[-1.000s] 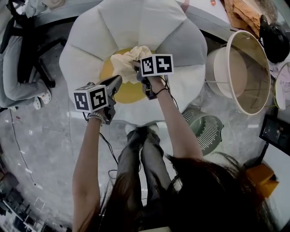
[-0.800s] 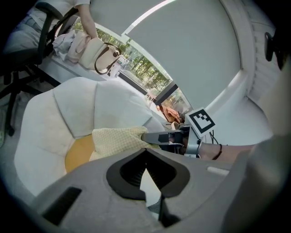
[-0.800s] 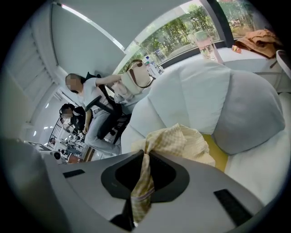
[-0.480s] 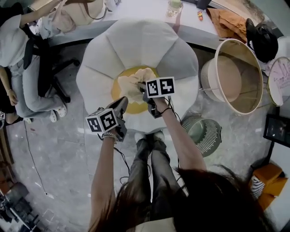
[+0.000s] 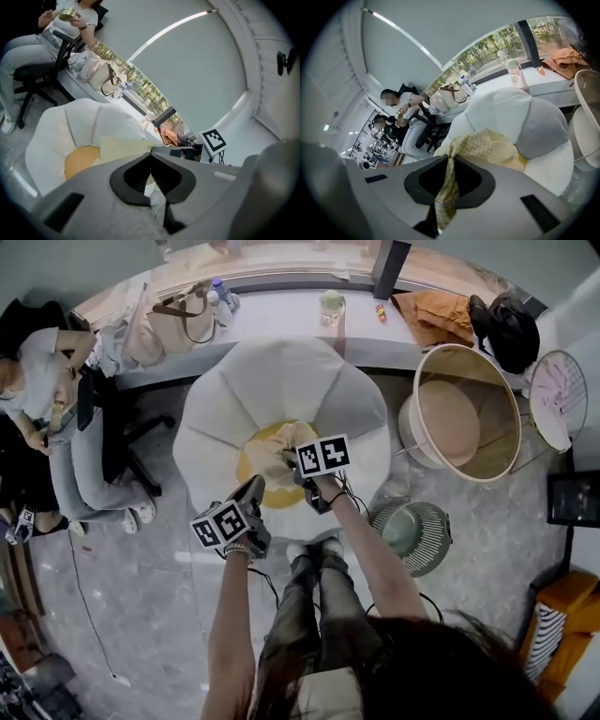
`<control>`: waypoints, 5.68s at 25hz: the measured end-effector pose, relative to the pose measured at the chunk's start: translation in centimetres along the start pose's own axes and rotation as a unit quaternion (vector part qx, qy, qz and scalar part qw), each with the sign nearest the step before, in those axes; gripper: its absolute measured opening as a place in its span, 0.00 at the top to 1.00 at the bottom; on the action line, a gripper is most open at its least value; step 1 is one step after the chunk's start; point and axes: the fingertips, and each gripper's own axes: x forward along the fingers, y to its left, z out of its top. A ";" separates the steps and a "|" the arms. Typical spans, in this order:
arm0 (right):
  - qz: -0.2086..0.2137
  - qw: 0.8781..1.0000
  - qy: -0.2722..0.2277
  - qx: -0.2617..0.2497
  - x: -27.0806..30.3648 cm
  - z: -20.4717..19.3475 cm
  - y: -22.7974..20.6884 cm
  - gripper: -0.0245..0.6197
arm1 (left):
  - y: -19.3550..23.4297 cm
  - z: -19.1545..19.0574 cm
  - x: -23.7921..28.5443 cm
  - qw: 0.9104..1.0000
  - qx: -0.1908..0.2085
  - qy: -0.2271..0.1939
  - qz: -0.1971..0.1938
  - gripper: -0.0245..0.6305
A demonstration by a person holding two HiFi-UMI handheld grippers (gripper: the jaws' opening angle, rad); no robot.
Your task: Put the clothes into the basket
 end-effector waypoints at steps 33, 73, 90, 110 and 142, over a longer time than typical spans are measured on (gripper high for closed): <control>0.019 0.996 -0.088 -0.013 -11.2 4.5 8.1 0.90 | -10.7 4.7 -6.1 0.994 0.024 -0.076 -0.076 0.95; -0.056 0.978 -0.191 0.060 -27.9 -1.2 -2.7 0.90 | -25.5 -3.5 0.1 0.978 0.113 0.024 -0.176 0.95; -0.085 0.965 -0.228 0.097 -37.6 -7.3 -7.8 0.90 | -34.3 -12.4 1.4 0.963 0.143 0.074 -0.216 0.95; -0.139 0.927 -0.293 0.190 -47.3 -16.7 -14.1 0.90 | -41.9 -23.6 2.8 0.924 0.181 0.178 -0.285 0.95; -0.256 0.866 -0.250 0.351 -48.9 -29.2 -22.9 0.90 | -41.8 -36.8 8.6 0.825 0.253 0.414 -0.290 0.95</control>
